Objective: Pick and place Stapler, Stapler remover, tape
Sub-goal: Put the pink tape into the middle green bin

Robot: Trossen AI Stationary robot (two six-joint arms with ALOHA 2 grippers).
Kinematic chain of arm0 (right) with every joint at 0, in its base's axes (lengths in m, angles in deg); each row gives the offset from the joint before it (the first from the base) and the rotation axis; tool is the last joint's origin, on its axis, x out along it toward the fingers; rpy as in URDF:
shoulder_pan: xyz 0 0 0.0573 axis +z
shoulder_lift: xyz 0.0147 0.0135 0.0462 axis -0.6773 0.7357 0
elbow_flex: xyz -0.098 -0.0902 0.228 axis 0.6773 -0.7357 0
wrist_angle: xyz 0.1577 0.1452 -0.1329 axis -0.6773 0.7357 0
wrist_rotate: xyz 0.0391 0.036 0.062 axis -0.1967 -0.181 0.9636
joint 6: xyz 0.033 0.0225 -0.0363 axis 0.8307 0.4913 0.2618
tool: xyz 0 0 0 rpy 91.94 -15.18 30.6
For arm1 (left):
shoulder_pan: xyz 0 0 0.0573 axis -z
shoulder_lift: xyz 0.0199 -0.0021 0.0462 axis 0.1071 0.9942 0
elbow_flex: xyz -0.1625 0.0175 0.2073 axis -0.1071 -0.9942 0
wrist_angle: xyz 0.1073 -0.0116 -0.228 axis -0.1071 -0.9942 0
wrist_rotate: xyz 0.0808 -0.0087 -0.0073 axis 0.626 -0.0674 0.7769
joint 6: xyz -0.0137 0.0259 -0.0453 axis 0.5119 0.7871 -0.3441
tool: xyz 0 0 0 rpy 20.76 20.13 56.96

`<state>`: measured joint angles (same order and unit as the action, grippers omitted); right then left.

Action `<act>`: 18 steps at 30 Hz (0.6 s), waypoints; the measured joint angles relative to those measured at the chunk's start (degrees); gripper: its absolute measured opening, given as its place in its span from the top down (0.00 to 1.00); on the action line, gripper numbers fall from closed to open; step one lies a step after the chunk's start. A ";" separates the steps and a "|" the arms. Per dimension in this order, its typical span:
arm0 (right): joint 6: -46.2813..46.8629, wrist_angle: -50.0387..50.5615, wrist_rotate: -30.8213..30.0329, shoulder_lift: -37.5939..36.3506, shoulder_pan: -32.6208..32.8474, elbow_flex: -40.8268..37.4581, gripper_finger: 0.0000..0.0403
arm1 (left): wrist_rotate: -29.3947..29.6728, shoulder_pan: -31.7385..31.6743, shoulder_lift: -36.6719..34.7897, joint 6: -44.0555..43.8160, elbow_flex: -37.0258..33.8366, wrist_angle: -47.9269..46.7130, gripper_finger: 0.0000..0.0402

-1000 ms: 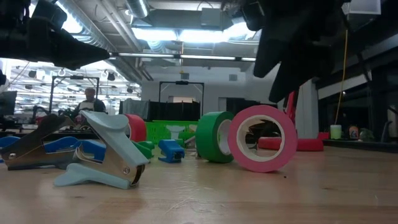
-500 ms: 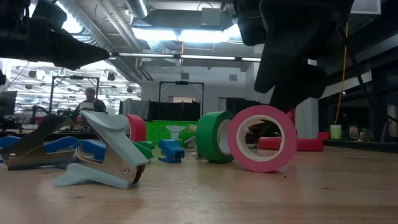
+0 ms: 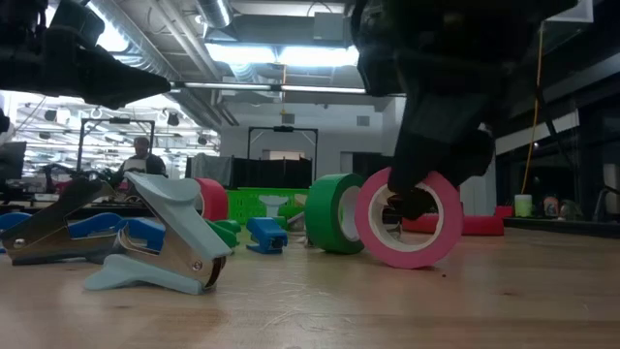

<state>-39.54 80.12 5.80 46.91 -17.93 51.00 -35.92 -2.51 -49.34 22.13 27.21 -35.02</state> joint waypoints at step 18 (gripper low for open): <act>4.53 4.58 -0.97 -2.98 -3.55 2.01 0.74 | 0.00 0.00 0.00 0.01 0.00 0.05 0.68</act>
<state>-35.01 84.70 4.83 43.93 -21.47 53.01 -35.92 -2.52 -49.34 22.14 27.22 -34.97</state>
